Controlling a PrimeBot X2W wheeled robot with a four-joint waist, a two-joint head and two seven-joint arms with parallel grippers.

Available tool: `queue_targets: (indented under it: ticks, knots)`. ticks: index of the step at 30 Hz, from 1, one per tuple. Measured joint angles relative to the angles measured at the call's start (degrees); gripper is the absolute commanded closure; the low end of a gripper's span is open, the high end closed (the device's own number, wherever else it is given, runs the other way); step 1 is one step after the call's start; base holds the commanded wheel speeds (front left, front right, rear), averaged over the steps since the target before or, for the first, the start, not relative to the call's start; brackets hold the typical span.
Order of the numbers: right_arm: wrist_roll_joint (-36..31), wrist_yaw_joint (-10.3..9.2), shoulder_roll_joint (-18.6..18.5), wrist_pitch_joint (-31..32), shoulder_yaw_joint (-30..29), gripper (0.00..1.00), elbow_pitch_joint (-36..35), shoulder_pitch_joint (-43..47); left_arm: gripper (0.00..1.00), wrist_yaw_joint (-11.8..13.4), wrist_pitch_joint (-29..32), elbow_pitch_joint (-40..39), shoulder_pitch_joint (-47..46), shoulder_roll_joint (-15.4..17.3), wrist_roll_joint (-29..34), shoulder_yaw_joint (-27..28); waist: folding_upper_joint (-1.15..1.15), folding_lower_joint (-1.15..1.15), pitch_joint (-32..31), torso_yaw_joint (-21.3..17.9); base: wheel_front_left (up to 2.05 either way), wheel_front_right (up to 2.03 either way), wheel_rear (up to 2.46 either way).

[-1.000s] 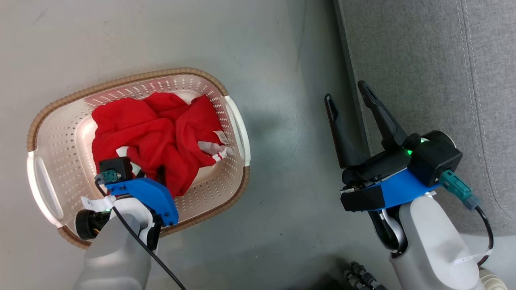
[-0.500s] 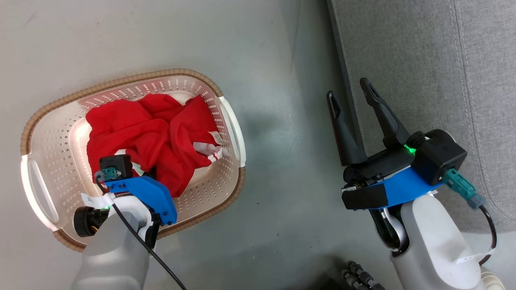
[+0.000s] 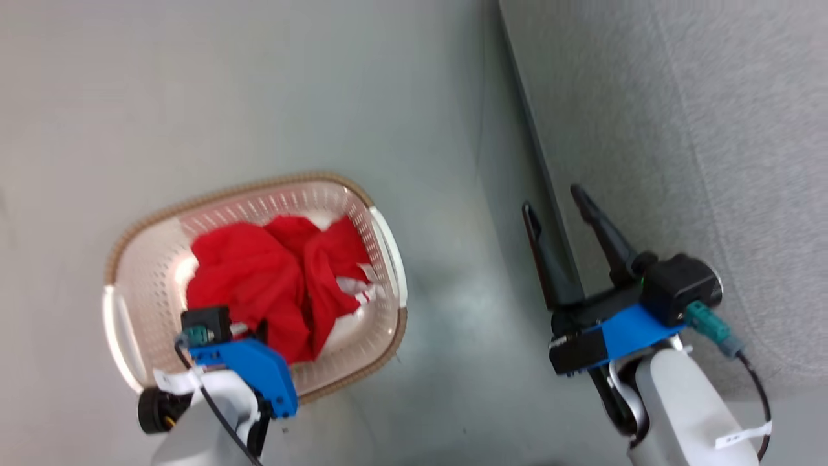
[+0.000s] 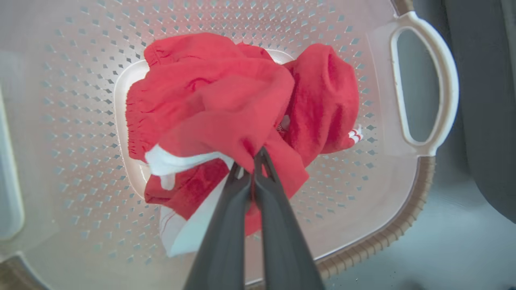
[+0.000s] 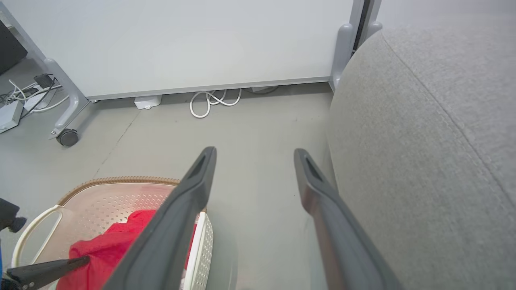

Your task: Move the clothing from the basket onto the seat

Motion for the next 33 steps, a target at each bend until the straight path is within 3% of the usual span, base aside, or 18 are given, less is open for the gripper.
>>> queue_targets:
  ticks: [9,19,33]
  knots:
    - [-3.8,0.00,0.0,0.5,-2.7,0.00,6.2,5.0,1.00,-1.2,-0.7,-4.1,7.5,-0.1,-4.9,-7.4,0.00,-0.01,-13.3,2.0,0.00,0.00,0.00]
    - [-4.8,0.00,0.0,2.9,-4.5,0.00,6.8,10.2,1.00,-1.4,-1.1,-10.9,11.4,-0.1,-9.6,-18.6,0.00,-0.01,-26.3,5.1,0.00,0.00,0.00]
    - [-4.0,0.00,0.0,4.8,-6.0,0.00,4.7,14.6,1.00,-1.4,-3.3,-20.8,6.0,-0.1,-13.0,-30.9,0.00,-0.01,-35.8,10.4,0.00,0.00,0.00]
